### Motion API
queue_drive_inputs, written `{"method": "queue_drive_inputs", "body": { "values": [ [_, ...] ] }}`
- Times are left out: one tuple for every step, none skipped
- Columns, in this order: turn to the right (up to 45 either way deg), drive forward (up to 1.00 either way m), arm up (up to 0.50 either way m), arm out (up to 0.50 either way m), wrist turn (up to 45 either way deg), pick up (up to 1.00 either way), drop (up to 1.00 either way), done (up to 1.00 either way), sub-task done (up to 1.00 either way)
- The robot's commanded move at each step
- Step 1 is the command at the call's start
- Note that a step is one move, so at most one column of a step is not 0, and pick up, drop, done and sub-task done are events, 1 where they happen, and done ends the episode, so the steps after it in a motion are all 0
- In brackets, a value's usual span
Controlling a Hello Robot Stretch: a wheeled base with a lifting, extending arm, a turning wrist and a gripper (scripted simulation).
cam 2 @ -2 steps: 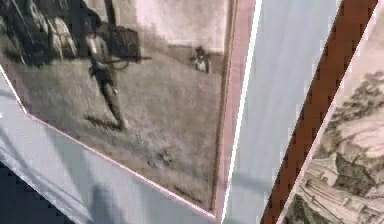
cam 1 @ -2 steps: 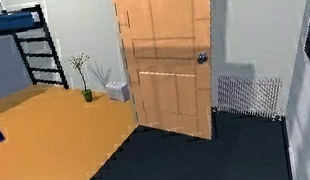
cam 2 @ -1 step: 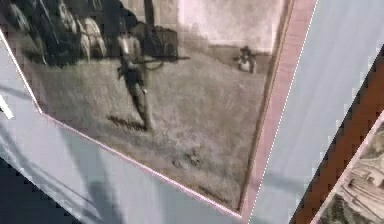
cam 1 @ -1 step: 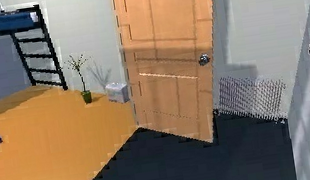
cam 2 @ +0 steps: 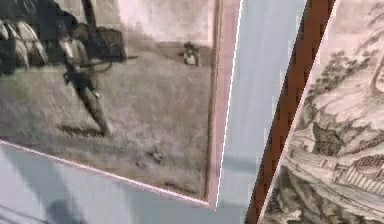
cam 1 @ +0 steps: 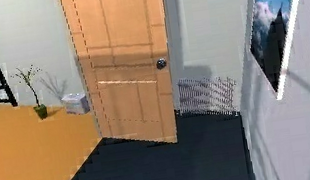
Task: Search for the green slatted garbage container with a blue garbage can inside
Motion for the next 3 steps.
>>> {"method": "queue_drive_inputs", "body": {
  "values": [
    [0.0, 0.40, 0.00, 0.00, 0.0, 0.00, 0.00, 0.00, 0.00],
    [-45.0, 0.00, 0.00, 0.00, 0.0, 0.00, 0.00, 0.00, 0.00],
    [-24.0, 0.00, 0.00, 0.00, 0.0, 0.00, 0.00, 0.00, 0.00]
  ]
}}
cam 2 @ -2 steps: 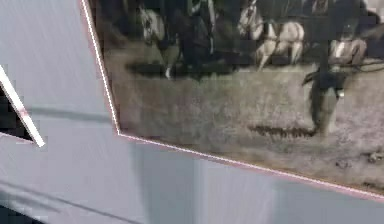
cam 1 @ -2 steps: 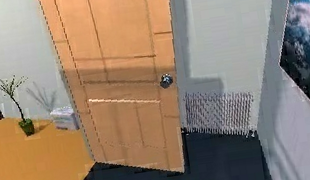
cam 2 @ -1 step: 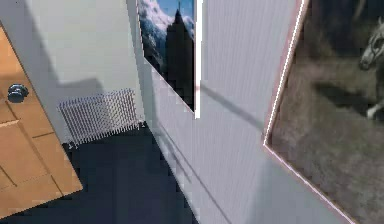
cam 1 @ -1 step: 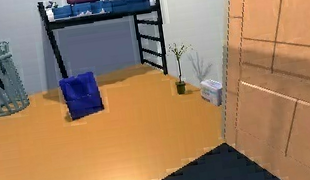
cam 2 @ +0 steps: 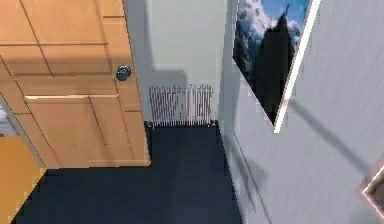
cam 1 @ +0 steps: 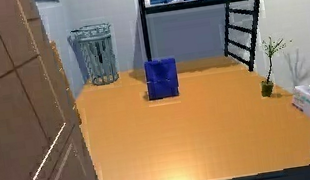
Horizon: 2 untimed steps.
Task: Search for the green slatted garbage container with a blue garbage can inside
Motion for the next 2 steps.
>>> {"method": "queue_drive_inputs", "body": {
  "values": [
    [0.0, 1.00, 0.00, 0.00, 0.0, 0.00, 0.00, 0.00, 0.00],
    [-3.0, 0.00, 0.00, 0.00, 0.0, 0.00, 0.00, 0.00, 0.00]
  ]
}}
